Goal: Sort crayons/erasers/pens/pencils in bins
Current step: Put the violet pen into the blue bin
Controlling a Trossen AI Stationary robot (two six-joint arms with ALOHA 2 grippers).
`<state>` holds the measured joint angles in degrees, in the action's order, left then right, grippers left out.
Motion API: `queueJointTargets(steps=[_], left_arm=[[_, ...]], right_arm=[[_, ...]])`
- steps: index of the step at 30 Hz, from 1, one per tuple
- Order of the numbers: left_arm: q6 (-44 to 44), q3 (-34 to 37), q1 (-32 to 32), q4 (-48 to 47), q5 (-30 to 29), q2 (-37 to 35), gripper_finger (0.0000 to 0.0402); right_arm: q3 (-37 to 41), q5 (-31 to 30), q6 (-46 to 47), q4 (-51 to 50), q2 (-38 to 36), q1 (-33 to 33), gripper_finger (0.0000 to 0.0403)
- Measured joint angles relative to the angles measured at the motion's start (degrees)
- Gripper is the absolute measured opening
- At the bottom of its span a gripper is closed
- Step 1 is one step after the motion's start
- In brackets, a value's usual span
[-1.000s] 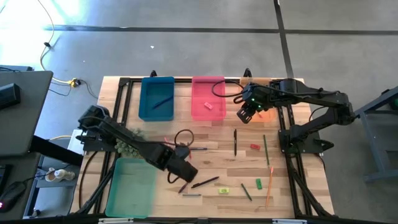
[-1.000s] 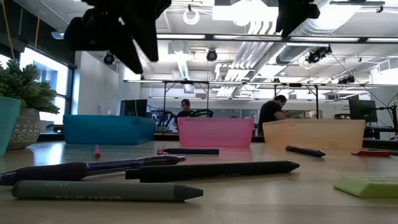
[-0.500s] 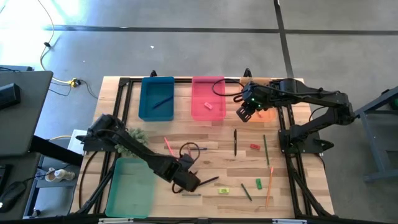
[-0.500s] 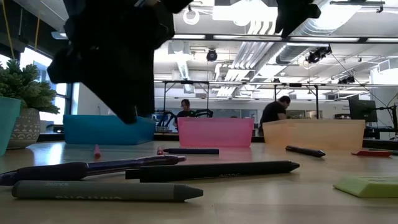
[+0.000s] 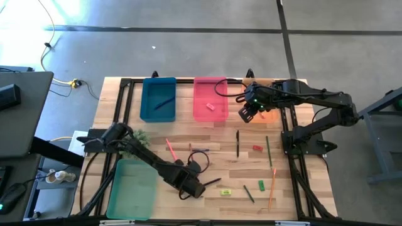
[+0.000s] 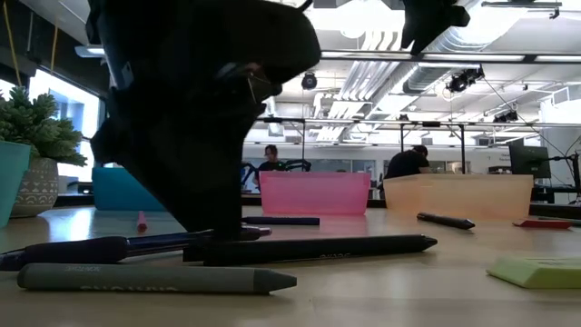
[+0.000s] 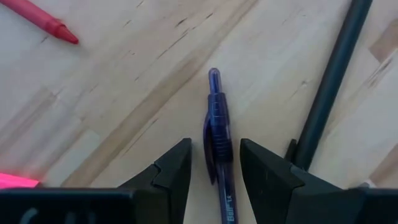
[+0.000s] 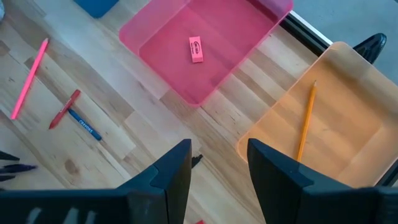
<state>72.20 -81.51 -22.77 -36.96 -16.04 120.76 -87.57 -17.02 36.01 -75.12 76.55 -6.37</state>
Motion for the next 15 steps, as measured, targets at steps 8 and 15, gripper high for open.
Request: queueJointTargets(steps=[8,15], left_arm=[[-0.95,-0.23,-0.04,-2.26,-0.33,1.57,0.0118],[1.67,-0.04,-0.85,-2.78,-2.47,1.69,0.0053]], right_arm=[[0.0,-0.1,-1.36,-0.03,-0.02,0.0,0.0149],[-4.06,-2.9,-6.43,-3.16,-0.15,-0.54,0.0149]])
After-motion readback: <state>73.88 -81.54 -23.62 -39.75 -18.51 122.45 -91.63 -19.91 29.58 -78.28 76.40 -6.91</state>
